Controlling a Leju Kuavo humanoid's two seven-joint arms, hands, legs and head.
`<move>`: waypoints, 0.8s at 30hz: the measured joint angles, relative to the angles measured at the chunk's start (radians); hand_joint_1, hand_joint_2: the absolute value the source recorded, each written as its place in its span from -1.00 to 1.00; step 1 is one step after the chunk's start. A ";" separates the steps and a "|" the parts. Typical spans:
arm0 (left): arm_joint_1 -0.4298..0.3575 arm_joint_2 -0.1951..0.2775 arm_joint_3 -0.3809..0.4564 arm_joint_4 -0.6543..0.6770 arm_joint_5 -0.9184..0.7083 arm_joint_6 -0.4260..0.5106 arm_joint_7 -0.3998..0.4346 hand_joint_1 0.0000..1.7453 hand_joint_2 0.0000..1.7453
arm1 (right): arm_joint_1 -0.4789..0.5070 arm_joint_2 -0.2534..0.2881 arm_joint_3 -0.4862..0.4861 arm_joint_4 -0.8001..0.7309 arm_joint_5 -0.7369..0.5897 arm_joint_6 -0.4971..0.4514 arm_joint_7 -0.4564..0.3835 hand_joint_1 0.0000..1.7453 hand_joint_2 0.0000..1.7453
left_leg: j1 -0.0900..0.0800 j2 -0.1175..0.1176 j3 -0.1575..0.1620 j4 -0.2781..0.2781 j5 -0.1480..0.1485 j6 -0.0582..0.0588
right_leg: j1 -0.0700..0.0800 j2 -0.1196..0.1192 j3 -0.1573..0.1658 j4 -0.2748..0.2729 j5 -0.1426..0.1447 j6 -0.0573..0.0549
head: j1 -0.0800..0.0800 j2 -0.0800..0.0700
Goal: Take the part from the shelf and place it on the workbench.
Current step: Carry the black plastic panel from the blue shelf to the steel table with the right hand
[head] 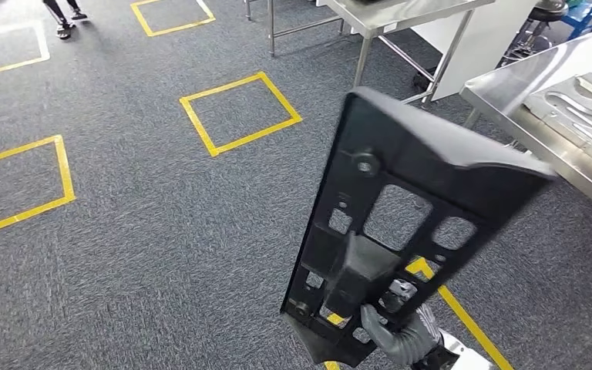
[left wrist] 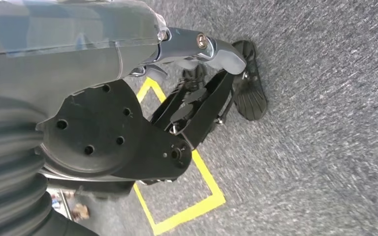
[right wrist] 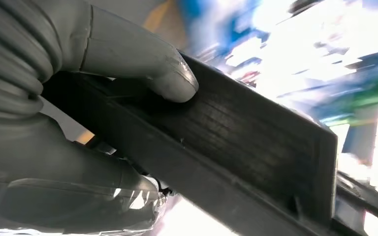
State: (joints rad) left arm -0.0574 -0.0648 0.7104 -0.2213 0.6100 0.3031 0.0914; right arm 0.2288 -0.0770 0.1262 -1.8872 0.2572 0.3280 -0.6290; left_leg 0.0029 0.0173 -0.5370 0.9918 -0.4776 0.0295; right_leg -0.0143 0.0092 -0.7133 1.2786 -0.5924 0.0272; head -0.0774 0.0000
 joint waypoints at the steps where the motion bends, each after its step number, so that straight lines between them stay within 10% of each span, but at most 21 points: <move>1: 0.000 0.000 0.000 0.000 0.000 0.000 0.000 -1.00 1.00 | 0.004 -0.001 0.001 0.006 0.034 -0.014 0.002 1.00 1.00 | -0.001 0.011 0.000 0.000 -0.001 0.000 | -0.001 -0.003 -0.006 0.015 0.003 0.001 | 0.000 0.000; 6: -0.002 -0.002 0.000 0.000 0.000 -0.004 -0.001 -1.00 1.00 | 0.010 -0.009 0.007 0.006 -0.179 0.128 -0.058 1.00 1.00 | -0.007 0.052 0.008 0.002 -0.009 -0.012 | 0.012 -0.061 0.140 -0.252 0.113 -0.017 | 0.000 0.000; 9: -0.006 -0.002 0.000 0.000 0.000 -0.004 0.000 -1.00 1.00 | 0.008 -0.009 0.005 -0.001 -0.208 0.142 -0.056 1.00 1.00 | -0.009 0.075 0.015 0.002 -0.016 -0.028 | 0.017 -0.045 0.148 -0.273 0.115 -0.034 | 0.000 0.000; 12: -0.007 -0.003 0.000 0.000 0.000 -0.007 0.003 -1.00 1.00 | 0.006 -0.008 0.004 -0.005 -0.074 0.071 -0.036 1.00 1.00 | -0.006 0.036 -0.007 0.069 -0.064 -0.043 | 0.007 -0.019 0.155 -0.286 0.125 -0.049 | 0.000 0.000; 16: -0.002 -0.005 0.001 0.000 0.000 -0.009 0.005 -1.00 1.00 | 0.008 -0.009 0.007 -0.009 -0.094 0.131 -0.050 1.00 1.00 | 0.001 -0.006 -0.113 0.284 -0.146 -0.050 | 0.008 0.021 0.153 -0.282 0.125 -0.053 | 0.000 0.000; 20: 0.000 -0.006 0.006 0.000 0.000 -0.002 0.004 -1.00 1.00 | -0.005 -0.002 -0.009 -0.018 -0.051 0.012 -0.017 1.00 1.00 | 0.006 -0.047 -0.035 0.088 -0.025 -0.044 | 0.008 0.066 0.153 -0.273 0.121 -0.045 | 0.000 0.000; 24: -0.004 -0.007 0.013 0.000 0.000 -0.001 0.002 -1.00 1.00 | -0.005 -0.006 -0.019 -0.014 0.031 0.003 -0.022 1.00 1.00 | 0.004 -0.067 -0.007 0.017 -0.004 -0.026 | 0.003 0.100 0.139 -0.268 0.125 -0.020 | 0.000 0.000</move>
State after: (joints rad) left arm -0.0615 -0.0714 0.7238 -0.2213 0.6100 0.3018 0.0935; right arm 0.2236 -0.0830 0.1072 -1.9010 0.2880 0.3311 -0.6507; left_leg 0.0073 -0.0500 -0.5442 1.0084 -0.4820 0.0034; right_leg -0.0108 0.1090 -0.5744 1.0105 -0.4671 0.0072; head -0.0777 0.0000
